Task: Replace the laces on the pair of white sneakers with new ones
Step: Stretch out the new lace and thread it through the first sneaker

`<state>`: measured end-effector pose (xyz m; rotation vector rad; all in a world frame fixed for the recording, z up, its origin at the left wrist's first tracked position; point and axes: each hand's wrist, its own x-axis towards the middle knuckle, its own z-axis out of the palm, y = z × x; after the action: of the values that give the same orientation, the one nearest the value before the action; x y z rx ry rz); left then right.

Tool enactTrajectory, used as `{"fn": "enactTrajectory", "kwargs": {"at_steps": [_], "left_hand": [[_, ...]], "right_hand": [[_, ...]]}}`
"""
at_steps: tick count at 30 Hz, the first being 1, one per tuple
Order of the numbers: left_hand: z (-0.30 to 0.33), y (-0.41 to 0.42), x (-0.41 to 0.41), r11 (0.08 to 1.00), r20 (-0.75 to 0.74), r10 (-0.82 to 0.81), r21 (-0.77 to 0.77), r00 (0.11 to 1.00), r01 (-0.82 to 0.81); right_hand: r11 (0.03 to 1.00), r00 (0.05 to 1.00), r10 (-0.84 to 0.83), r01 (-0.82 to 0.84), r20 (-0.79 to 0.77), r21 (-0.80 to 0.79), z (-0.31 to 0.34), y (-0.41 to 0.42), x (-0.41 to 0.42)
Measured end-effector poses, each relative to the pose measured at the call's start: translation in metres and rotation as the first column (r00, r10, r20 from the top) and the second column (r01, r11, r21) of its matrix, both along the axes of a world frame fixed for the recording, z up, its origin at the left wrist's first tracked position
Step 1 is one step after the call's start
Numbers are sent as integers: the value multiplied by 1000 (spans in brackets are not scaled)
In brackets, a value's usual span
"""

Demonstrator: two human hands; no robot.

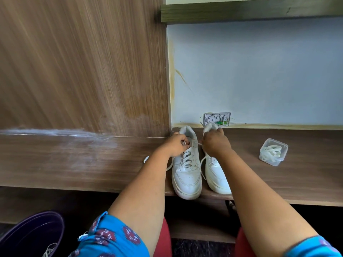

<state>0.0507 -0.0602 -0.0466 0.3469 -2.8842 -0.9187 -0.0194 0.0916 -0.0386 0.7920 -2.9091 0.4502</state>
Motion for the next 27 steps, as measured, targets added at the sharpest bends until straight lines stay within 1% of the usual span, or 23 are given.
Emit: {"fn": "enactTrajectory", "kwargs": {"at_steps": [1,2,4,6,7,10,11,12,13,16,18,22,27], "left_hand": [[1,-2,3,998,-12,19,57,1000,-18],[2,-3,5,991,-23,43,131,999,-40],[3,-3,9,961,-22,95,261,995,-86],[2,-3,10,937,-20,122,331,992,-109],[3,-3,11,928,-23,130,354,991,-113],[0,-4,12,875,-43,166,467,985,-127],[-1,-4,12,857,-43,182,498,982,-136],[-2,-4,13,852,-27,191,501,981,-152],[-3,-6,13,866,-4,192,472,981,-168],[-3,-8,14,940,109,155,288,982,-181],[-1,-7,16,961,147,123,230,981,-155],[3,-9,19,981,160,84,160,984,-110],[10,-22,22,981,77,127,137,989,-136]], "right_hand": [[1000,1000,-11,11,16,23,1,2,1],[1000,999,-8,8,35,10,0,4,1],[998,1000,9,-8,26,-62,2,7,3],[988,1000,26,-27,-8,-152,5,7,9],[986,999,34,-34,-5,-160,6,5,12],[997,999,52,-51,15,-66,-1,0,19],[997,999,48,-47,21,-63,-3,-2,19],[996,999,41,-38,30,-82,-3,-3,19],[993,998,34,-29,44,-111,-3,-3,19],[985,996,27,-11,91,-175,-1,-1,16],[986,994,31,-13,104,-168,0,0,16],[980,991,41,-15,126,-200,2,0,17],[976,989,-1,32,146,-215,6,1,17]]}}
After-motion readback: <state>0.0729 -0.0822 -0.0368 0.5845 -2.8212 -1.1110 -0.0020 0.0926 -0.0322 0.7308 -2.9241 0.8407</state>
